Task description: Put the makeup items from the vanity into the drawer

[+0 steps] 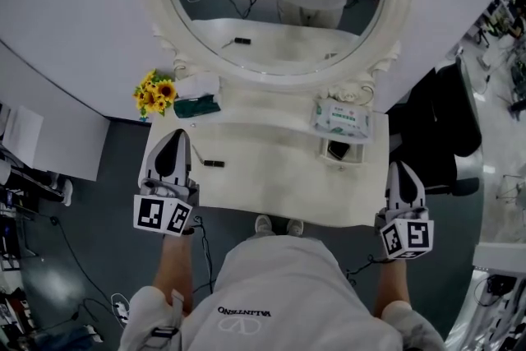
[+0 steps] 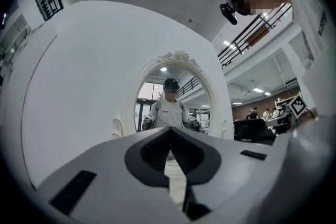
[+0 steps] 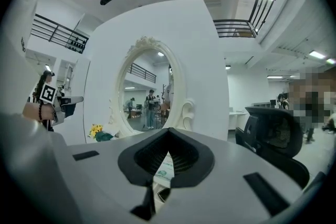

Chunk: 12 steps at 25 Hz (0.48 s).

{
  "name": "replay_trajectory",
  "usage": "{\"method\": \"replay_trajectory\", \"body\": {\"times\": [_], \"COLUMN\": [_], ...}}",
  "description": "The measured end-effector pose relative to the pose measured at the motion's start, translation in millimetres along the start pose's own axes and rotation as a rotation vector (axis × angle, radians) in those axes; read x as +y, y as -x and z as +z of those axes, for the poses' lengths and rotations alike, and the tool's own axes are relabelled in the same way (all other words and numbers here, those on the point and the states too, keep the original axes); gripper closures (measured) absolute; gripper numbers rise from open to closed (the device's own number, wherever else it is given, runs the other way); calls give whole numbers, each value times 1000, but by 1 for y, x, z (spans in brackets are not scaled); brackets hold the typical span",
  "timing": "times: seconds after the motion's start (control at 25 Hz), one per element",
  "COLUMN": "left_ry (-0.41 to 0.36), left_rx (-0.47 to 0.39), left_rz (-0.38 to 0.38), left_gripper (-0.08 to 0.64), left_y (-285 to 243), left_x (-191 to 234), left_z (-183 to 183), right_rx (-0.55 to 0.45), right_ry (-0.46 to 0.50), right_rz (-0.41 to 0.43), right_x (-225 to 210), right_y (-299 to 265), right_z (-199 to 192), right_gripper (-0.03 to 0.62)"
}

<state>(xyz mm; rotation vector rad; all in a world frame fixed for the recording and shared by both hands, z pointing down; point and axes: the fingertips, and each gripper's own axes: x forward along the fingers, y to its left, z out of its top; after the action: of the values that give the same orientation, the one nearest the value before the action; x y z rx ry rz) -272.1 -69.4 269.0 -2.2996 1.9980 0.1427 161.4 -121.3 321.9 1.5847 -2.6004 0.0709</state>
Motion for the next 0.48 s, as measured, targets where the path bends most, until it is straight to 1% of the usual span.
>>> {"method": "replay_trajectory", "body": {"times": [0.48], "left_ry": [-4], "left_rx": [14], "left_rz": [-40], "left_gripper": [557], "left_y": [-4], "left_x": [-11], "left_z": [-4], "right_rx": [7], "right_ry": [6], "right_rz": [-27], "right_x": [-7], "right_y": [10], "right_z": [0], "right_gripper": [581]}}
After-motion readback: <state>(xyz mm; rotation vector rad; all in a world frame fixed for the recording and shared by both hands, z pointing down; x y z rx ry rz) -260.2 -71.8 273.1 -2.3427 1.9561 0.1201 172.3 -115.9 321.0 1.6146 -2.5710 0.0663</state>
